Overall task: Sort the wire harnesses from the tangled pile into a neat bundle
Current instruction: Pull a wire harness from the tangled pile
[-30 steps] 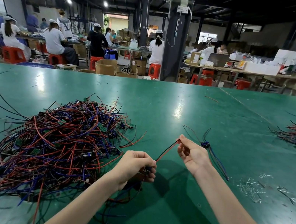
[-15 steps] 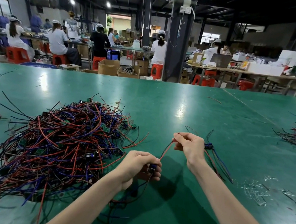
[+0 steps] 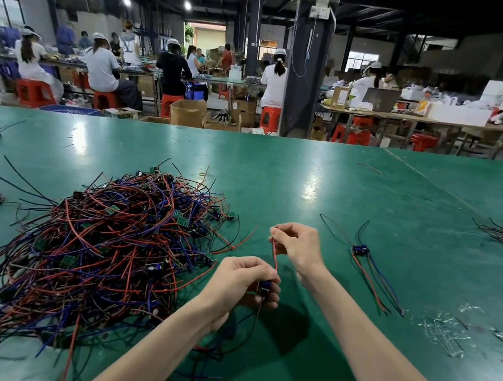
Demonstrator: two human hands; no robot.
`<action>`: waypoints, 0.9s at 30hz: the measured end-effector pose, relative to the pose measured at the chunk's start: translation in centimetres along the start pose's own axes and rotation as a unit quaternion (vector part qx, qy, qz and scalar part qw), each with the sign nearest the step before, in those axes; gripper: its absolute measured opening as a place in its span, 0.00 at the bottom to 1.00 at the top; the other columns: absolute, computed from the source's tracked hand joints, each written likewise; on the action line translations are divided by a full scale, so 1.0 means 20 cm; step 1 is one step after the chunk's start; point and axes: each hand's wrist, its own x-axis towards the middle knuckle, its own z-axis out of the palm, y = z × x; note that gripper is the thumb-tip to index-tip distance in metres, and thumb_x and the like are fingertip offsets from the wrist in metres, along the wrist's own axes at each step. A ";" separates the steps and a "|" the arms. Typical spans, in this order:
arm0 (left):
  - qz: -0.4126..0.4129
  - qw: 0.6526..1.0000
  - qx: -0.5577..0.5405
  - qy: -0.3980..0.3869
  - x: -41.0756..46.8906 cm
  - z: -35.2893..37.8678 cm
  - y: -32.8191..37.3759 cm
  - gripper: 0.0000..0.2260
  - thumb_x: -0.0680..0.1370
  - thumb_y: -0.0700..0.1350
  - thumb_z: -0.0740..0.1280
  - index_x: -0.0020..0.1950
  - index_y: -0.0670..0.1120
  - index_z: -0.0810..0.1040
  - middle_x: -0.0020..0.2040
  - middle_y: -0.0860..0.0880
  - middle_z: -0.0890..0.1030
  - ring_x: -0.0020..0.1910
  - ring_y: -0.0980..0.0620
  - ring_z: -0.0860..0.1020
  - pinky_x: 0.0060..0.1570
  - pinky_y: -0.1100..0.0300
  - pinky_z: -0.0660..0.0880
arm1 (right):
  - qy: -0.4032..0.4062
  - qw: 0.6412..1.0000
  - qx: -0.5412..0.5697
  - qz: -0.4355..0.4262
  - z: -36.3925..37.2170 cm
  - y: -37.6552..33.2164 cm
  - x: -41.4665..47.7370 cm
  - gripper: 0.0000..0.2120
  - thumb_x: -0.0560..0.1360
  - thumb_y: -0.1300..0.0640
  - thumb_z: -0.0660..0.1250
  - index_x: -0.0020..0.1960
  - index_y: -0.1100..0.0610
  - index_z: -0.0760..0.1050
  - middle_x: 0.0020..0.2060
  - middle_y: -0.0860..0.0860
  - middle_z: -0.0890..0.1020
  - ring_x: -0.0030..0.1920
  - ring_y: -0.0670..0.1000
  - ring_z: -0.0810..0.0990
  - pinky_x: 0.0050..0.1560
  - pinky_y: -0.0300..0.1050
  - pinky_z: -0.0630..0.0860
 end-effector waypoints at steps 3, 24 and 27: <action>-0.009 1.000 0.001 0.005 0.00 0.01 0.00 0.12 0.75 0.34 0.65 0.32 0.41 0.80 0.30 0.42 0.78 0.26 0.50 0.77 0.29 0.58 0.78 | 0.011 0.998 -0.053 -0.039 -0.05 -0.01 -0.02 0.06 0.73 0.66 0.70 0.38 0.60 0.78 0.30 0.54 0.81 0.29 0.50 0.77 0.33 0.42 0.78; -0.065 0.991 -0.044 0.110 0.06 -0.03 -0.03 0.09 0.76 0.32 0.63 0.36 0.35 0.77 0.27 0.41 0.77 0.22 0.48 0.75 0.25 0.59 0.76 | -0.222 0.937 0.207 0.171 -0.11 -0.31 -0.18 0.04 0.73 0.66 0.64 0.40 0.62 0.77 0.28 0.53 0.80 0.29 0.47 0.81 0.31 0.39 0.80; -0.057 0.992 -0.054 0.103 0.05 -0.02 -0.03 0.09 0.75 0.32 0.63 0.35 0.35 0.76 0.27 0.41 0.76 0.22 0.47 0.75 0.25 0.58 0.77 | -0.252 0.925 0.224 0.173 -0.13 -0.29 -0.19 0.04 0.68 0.63 0.67 0.42 0.62 0.77 0.29 0.53 0.80 0.30 0.46 0.81 0.32 0.38 0.80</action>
